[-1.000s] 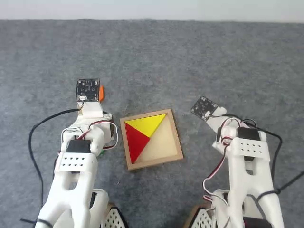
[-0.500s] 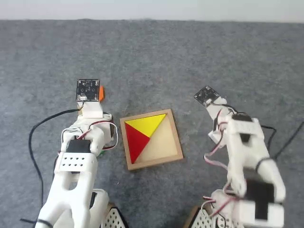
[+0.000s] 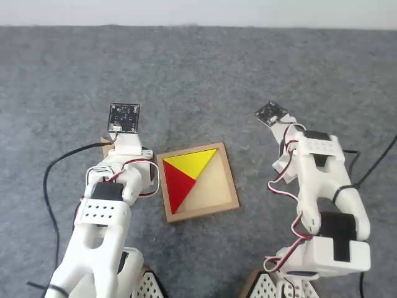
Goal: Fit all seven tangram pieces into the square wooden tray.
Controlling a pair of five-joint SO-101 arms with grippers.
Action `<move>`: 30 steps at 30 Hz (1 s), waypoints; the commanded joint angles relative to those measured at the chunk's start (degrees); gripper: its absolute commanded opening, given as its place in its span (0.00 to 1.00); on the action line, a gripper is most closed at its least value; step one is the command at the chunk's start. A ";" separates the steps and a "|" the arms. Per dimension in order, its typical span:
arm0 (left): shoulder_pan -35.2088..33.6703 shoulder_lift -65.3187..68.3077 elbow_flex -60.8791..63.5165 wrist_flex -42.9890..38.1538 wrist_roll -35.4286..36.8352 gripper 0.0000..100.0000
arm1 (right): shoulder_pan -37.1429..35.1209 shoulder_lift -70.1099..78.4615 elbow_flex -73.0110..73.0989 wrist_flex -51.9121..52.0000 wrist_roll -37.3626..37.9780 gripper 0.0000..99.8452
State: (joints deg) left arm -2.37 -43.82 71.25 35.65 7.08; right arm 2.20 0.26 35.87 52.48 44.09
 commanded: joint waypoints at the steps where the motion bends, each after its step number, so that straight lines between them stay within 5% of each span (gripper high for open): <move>1: 0.44 -2.20 -1.10 0.00 -0.44 0.01 | -0.84 -0.84 -3.25 2.42 -0.70 0.08; 13: 0.53 -2.20 -1.10 0.00 -0.44 0.01 | -3.38 -4.70 -3.34 6.20 -5.27 0.08; 18: -1.49 -2.20 -1.80 1.32 -1.58 0.01 | -7.60 -10.15 -3.34 10.07 -16.70 0.09; 26: -16.09 -1.85 -7.69 11.87 -13.80 0.06 | -8.92 -14.11 -2.29 9.98 -24.62 0.09; 30: -25.05 -1.58 -8.66 10.73 -18.55 0.12 | -10.07 -14.11 2.46 5.23 -25.85 0.09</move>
State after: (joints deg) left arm -21.98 -43.82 65.98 46.90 -8.31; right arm -6.86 -10.90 36.75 60.84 19.38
